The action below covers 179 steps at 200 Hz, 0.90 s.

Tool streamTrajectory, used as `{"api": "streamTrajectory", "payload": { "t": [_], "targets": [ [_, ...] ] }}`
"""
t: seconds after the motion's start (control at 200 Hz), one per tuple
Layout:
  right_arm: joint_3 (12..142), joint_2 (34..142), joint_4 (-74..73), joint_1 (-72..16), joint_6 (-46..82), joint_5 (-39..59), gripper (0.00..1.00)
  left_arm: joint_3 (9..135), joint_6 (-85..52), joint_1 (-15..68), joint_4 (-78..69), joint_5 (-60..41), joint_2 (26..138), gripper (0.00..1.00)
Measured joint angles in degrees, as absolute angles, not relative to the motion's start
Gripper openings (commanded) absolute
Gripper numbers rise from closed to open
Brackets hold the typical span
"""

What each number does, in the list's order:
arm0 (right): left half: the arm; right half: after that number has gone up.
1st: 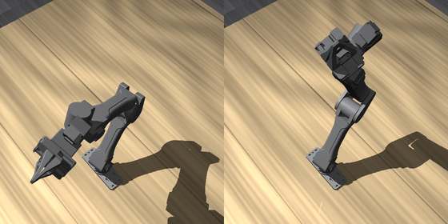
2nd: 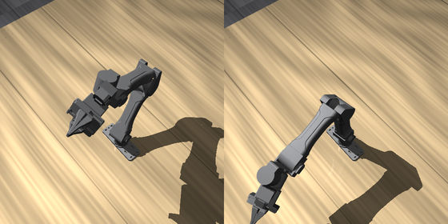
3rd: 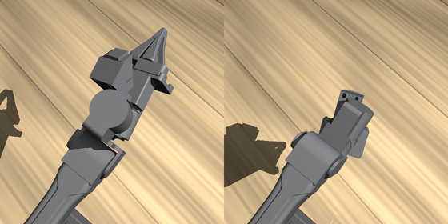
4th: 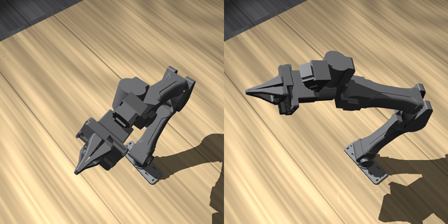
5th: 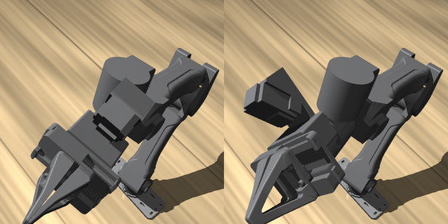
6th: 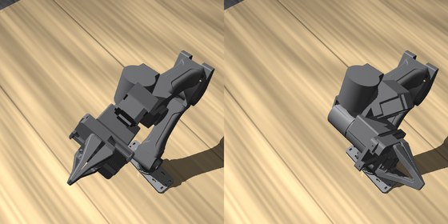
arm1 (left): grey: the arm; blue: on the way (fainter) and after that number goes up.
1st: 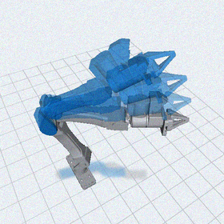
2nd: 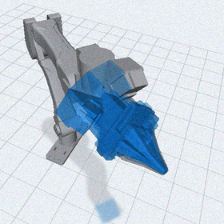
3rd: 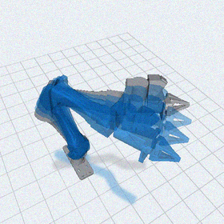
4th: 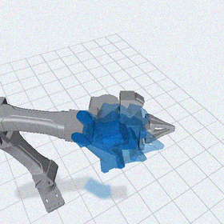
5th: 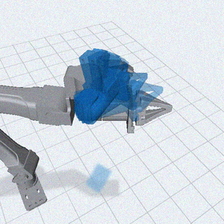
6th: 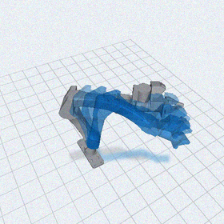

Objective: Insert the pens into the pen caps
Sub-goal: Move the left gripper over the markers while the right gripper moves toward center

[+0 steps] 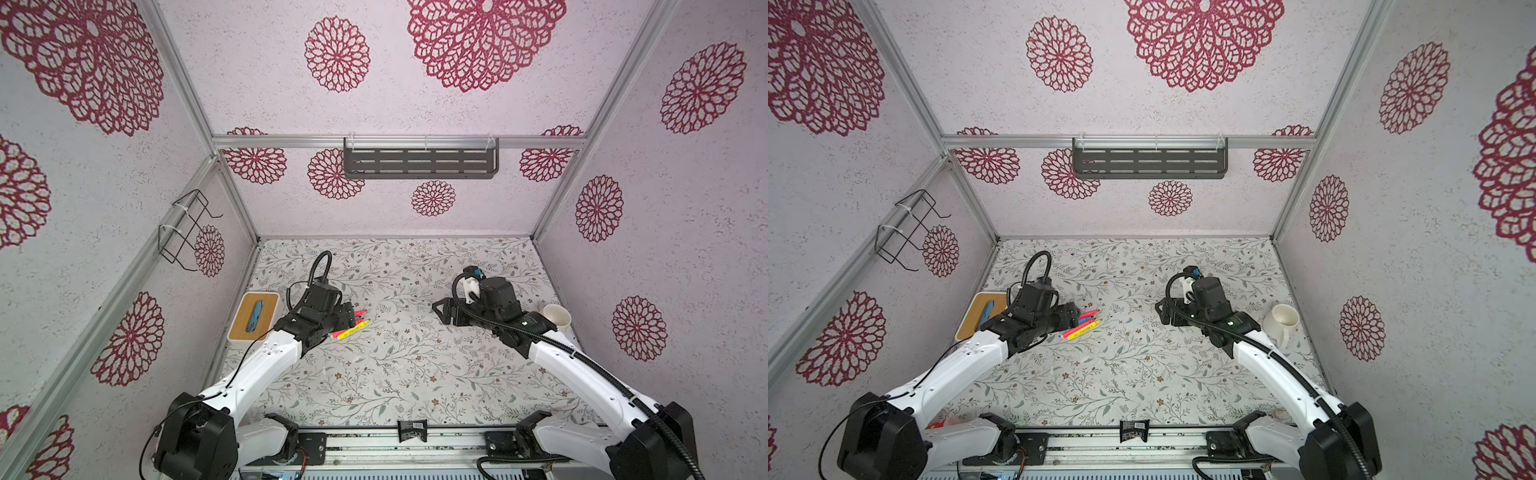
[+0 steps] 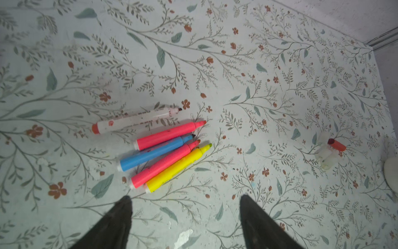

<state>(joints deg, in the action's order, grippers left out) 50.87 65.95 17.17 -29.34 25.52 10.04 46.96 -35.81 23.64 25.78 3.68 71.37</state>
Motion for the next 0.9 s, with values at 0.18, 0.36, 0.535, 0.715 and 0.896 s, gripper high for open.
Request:
{"api": "streamTrajectory", "payload": {
  "t": [0.18,0.36,0.535,0.715,0.896],
  "targets": [
    [50.61,67.85,18.37,-29.61,23.03,8.56,0.78,47.97,-34.06,24.45,26.26,1.28,78.0,0.68],
    [47.13,68.03,17.21,-29.69,21.98,8.14,0.78,50.39,-31.44,25.26,26.92,0.95,84.79,0.62],
    [45.43,68.03,16.91,-29.71,20.93,7.97,0.78,54.87,-28.75,25.26,27.68,1.56,90.78,0.6],
    [45.52,68.47,15.66,-29.74,20.01,7.75,0.77,58.57,-26.41,25.26,28.38,2.22,95.37,0.51],
    [46.06,70.28,14.94,-29.74,19.94,7.77,0.77,61.08,-24.36,25.28,28.86,2.44,99.26,0.46]
  ]
}}
